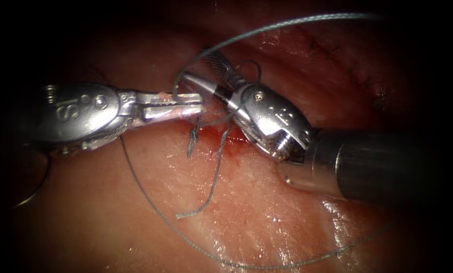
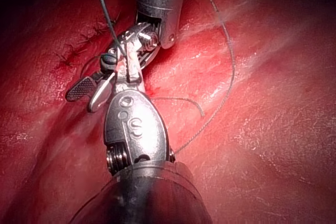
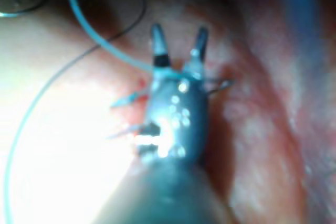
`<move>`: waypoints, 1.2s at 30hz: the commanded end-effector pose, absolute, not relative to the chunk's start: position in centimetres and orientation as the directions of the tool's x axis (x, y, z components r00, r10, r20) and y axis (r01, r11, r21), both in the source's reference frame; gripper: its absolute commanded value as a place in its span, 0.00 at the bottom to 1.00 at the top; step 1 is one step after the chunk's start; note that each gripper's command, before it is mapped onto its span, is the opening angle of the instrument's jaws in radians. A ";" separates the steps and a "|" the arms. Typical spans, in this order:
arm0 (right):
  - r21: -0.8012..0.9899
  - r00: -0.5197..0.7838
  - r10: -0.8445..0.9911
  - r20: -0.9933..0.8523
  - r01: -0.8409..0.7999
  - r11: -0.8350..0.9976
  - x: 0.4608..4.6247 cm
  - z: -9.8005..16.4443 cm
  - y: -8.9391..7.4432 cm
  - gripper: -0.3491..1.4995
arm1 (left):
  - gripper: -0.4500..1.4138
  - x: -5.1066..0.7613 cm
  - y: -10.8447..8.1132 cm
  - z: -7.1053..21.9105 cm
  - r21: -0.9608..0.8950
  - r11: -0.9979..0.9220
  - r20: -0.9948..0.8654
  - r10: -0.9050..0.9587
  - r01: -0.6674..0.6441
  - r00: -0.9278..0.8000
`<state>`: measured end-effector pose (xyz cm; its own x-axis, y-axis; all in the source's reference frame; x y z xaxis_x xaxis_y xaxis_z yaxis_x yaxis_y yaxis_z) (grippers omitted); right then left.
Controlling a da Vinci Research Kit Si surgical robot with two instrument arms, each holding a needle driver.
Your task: Wound Closure
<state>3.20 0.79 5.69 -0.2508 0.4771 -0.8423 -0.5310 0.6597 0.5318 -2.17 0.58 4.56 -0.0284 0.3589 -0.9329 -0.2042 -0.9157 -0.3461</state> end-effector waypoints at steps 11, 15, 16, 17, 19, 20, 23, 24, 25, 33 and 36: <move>0.652 -0.381 0.543 -0.749 -0.274 0.707 3.07 5.5 0.6 0.49 | 0.00 -1.89 0.6 5.1 -0.369 -0.898 -0.920 0.390 -0.241 -0.044; 0.666 -0.398 0.567 -0.721 -0.172 0.726 3.10 5.4 0.6 0.49 | 0.00 -1.87 0.7 5.3 -0.382 -0.890 -0.914 0.403 -0.248 -0.040; 0.678 -0.405 0.586 -0.702 -0.128 0.724 3.11 5.3 0.6 0.50 | 0.00 -1.88 0.7 5.4 -0.389 -0.887 -0.911 0.411 -0.250 -0.037; 0.669 -0.404 0.582 -0.706 -0.112 0.735 3.11 5.3 0.6 0.51 | 0.00 -1.88 0.7 5.4 -0.393 -0.885 -0.910 0.414 -0.251 -0.036; 0.633 -0.400 0.562 -0.724 -0.059 0.772 3.11 5.1 0.6 0.58 | 0.00 -1.87 0.8 5.6 -0.401 -0.880 -0.906 0.423 -0.255 -0.033; 0.609 -0.401 0.546 -0.736 -0.040 0.792 3.12 5.1 0.7 0.60 | 0.00 -1.85 0.8 5.7 -0.410 -0.875 -0.902 0.431 -0.256 -0.030; 0.568 -0.383 0.522 -0.762 -0.008 0.823 3.14 5.1 0.7 0.60 | 0.00 -1.85 0.9 5.7 -0.414 -0.873 -0.900 0.435 -0.258 -0.029; 0.554 -0.361 0.519 -0.775 0.009 0.833 3.15 5.1 0.7 0.60 | 0.00 -1.86 0.9 5.7 -0.414 -0.872 -0.900 0.436 -0.262 -0.027; 0.530 -0.332 0.511 -0.793 0.037 0.847 3.17 5.1 0.7 0.60 | 0.00 -1.89 0.9 5.7 -0.421 -0.869 -0.896 0.442 -0.259 -0.029; 0.456 -0.135 0.496 -0.858 0.245 0.856 3.17 5.2 0.6 0.62 | 0.00 -1.98 0.9 5.8 -0.424 -0.875 -0.896 0.443 -0.235 -0.036; 0.438 -0.053 0.479 -0.876 0.327 0.837 3.17 5.2 0.5 0.62 | 0.00 -2.01 0.9 5.7 -0.423 -0.877 -0.896 0.443 -0.228 -0.041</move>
<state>3.13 0.55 5.17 -0.0388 0.4744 -0.8795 0.3385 0.8343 0.4351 -1.97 0.94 5.67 -0.0425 0.4413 -0.8963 -0.2283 -0.8777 -0.4213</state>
